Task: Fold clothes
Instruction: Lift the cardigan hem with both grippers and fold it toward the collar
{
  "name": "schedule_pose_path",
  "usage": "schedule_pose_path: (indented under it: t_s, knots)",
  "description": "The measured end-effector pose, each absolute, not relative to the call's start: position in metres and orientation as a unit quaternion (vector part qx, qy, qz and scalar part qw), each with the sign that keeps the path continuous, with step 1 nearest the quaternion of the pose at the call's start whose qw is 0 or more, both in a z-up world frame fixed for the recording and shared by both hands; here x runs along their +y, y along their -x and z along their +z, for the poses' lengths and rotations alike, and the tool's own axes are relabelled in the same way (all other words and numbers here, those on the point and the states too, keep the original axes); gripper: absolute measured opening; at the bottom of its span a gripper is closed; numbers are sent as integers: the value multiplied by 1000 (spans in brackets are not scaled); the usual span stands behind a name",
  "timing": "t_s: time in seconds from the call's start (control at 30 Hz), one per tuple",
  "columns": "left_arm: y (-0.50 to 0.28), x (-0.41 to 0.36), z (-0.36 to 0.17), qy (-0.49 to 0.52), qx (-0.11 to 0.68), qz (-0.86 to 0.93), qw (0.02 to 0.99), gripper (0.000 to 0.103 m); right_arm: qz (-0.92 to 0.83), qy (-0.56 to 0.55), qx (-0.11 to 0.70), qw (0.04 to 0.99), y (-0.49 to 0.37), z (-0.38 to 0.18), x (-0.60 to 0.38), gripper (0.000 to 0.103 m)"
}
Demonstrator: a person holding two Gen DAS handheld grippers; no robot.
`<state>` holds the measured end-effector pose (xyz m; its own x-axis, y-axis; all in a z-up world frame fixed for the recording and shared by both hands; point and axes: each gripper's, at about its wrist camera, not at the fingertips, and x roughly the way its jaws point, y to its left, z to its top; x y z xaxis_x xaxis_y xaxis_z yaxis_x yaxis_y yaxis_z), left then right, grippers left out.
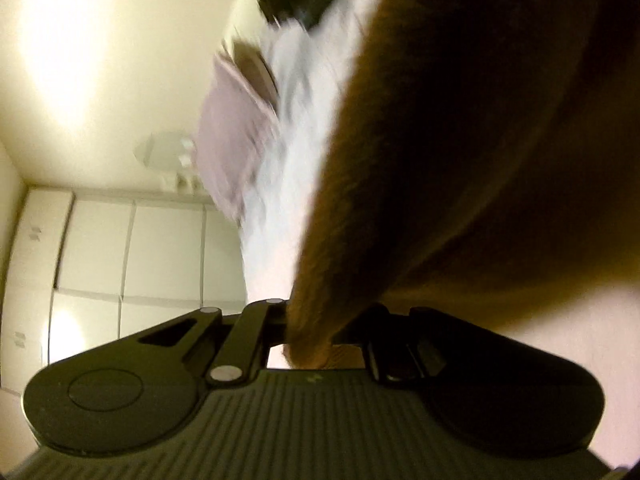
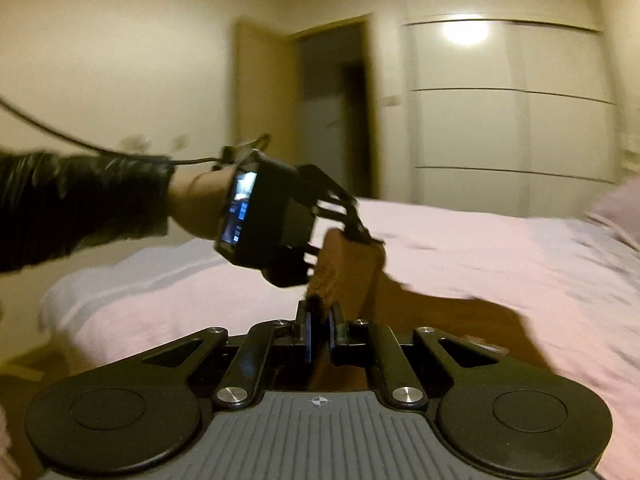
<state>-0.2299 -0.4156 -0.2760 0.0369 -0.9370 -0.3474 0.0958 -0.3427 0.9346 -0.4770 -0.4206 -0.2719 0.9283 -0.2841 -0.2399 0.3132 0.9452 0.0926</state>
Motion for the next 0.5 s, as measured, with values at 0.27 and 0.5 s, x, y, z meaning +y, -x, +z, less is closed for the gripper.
schedule_pose_path:
  t_s: [0.27, 0.5]
  knots:
    - [275, -450, -290, -551, -249, -644, 468, 57, -255, -265, 169, 914, 562, -355, -490, 6]
    - [258, -416, -285, -516, -98, -672, 522, 57, -224, -352, 161, 894, 575, -373, -518, 6]
